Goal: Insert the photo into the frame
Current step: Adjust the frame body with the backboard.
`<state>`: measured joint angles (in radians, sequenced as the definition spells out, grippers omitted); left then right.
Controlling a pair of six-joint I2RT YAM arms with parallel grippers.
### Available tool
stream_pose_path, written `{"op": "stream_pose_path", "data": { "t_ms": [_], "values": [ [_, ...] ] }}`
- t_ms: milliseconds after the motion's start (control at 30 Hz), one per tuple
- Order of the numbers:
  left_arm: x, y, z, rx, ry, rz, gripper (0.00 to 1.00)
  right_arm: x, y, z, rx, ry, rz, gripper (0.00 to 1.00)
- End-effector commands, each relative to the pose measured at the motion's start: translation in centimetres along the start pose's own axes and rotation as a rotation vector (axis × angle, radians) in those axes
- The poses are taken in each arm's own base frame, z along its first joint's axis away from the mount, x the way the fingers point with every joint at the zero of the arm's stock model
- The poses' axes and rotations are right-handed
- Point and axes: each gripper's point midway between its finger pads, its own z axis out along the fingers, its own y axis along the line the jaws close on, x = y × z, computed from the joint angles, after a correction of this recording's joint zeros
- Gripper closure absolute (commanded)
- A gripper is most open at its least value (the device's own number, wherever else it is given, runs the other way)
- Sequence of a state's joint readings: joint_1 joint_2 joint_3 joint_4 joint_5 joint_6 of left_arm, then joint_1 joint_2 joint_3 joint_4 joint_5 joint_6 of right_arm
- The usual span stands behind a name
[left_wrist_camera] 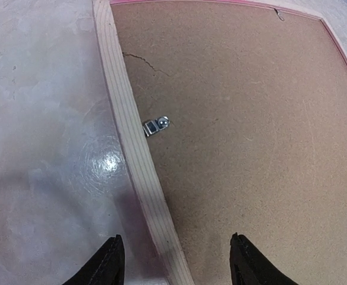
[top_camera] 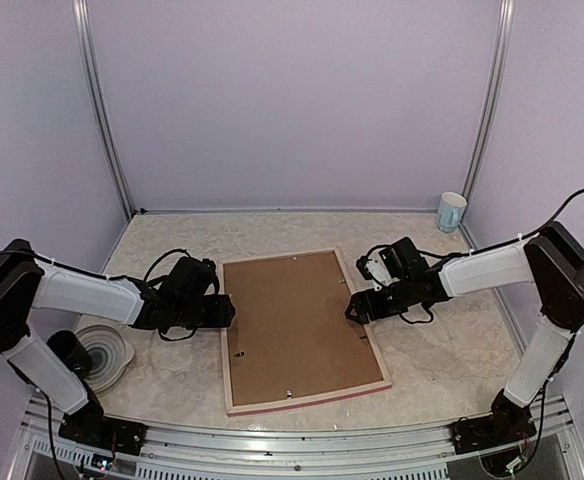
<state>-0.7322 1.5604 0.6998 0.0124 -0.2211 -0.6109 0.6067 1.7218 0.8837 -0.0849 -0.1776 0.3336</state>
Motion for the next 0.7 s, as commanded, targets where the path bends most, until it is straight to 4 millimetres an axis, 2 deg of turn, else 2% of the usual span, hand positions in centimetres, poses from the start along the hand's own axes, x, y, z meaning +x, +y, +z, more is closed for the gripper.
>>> {"op": "stream_pose_path", "data": {
  "t_ms": [0,300,467,667],
  "values": [
    [0.2,-0.8,0.3,0.031,-0.004,-0.021,0.42,0.4,0.3,-0.7,0.004,-0.003,-0.009,0.19],
    [0.7,-0.6,0.8,0.02,0.007,-0.02,0.5,0.5,0.2,-0.8,0.007,0.002,-0.01,0.18],
    [0.2,-0.4,0.2,0.012,-0.011,-0.015,0.53,0.1,0.1,-1.4,0.019,-0.022,-0.021,0.02],
    [0.5,-0.3,0.4,0.011,0.001,-0.016,0.53,0.1,-0.2,-1.7,0.034,-0.025,-0.022,0.01]
  ]
}}
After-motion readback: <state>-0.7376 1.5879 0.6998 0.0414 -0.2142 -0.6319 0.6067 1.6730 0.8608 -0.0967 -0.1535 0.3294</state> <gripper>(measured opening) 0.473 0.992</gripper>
